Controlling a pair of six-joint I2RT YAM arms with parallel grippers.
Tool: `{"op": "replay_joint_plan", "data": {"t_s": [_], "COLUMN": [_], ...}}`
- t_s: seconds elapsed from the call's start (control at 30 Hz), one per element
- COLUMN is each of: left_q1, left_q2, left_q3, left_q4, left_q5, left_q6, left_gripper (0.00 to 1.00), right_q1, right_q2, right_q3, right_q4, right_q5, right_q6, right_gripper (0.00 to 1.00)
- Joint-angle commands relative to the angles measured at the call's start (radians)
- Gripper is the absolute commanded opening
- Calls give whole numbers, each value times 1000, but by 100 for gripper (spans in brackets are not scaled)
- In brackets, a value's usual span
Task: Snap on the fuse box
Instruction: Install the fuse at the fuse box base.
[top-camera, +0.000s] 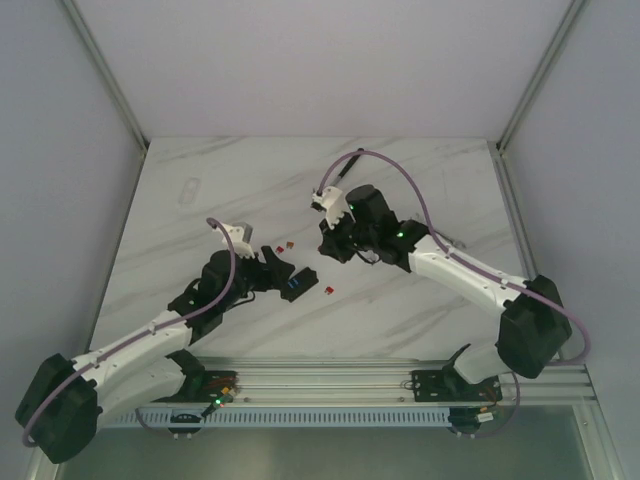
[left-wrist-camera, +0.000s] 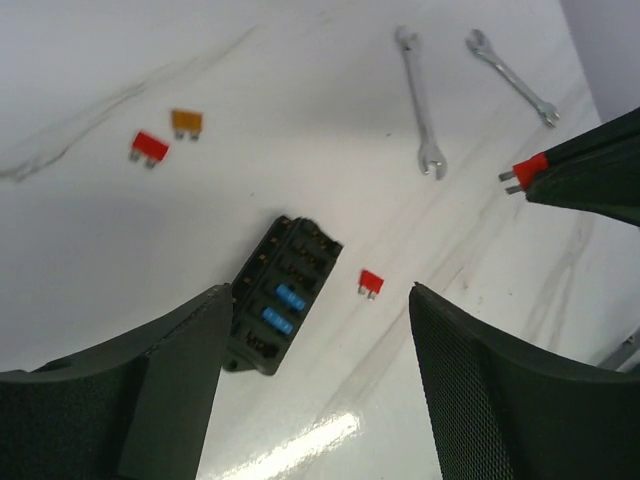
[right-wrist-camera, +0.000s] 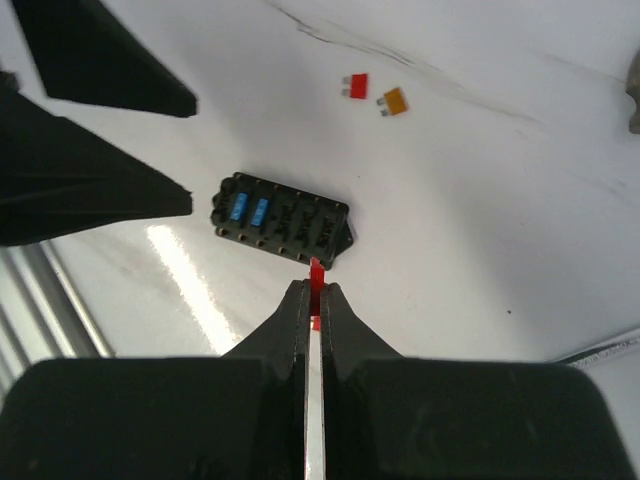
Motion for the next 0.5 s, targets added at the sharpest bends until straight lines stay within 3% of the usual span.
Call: {"op": "replay_joint_plan", "data": {"t_s": [0.0,0.2,0.47], "left_q1": [7,22,30], "left_q2": [-23,12,60], "left_q3": [-37,-72,-86], "left_q4": [-64,-73,-53], "left_q5": [-90,-105,-93], "left_q6": [-149,-261,-334], "left_gripper": [81,81,77], "right_q1": [49,112,172], "right_q2": [42,140,261], "right_q3": [57,96,144], "right_q4": [9,-24,-59], "right_q5": [201,321,364], "right_q6": [56,103,159], "right_gripper": [0,0,0]}}
